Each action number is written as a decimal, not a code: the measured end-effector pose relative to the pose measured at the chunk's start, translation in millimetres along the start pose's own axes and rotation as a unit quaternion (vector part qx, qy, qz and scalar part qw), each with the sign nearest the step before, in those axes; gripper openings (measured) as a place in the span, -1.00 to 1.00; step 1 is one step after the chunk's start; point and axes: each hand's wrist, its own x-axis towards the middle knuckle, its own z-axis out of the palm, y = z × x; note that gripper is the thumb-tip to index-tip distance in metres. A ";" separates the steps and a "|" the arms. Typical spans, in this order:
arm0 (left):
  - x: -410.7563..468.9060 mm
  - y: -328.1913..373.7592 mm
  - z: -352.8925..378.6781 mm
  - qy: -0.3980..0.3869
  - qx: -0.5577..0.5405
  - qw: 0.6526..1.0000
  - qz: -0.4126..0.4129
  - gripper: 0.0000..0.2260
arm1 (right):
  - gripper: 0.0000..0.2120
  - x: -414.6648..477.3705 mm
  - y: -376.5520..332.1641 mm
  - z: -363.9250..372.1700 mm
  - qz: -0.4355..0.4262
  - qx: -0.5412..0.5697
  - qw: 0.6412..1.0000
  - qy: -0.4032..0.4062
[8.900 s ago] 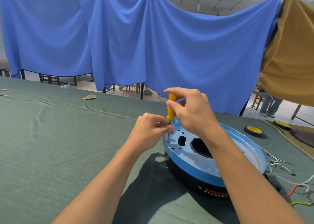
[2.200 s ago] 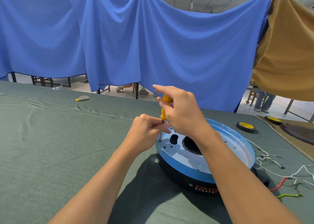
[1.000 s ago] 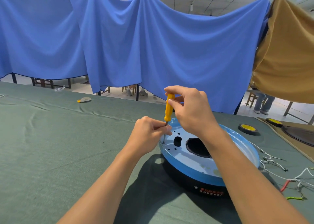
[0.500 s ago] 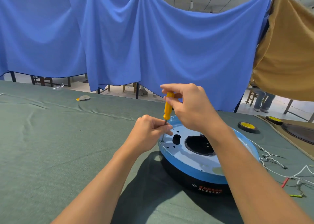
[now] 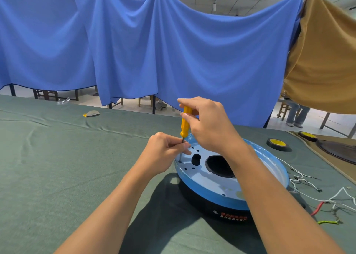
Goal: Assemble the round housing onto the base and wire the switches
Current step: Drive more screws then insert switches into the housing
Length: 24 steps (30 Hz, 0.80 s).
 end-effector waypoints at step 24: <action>-1.9 4.0 -3.8 -0.051 -0.016 0.999 -0.006 -0.84 | -0.78 -0.6 1.1 8.8 0.032 0.020 0.998 0.057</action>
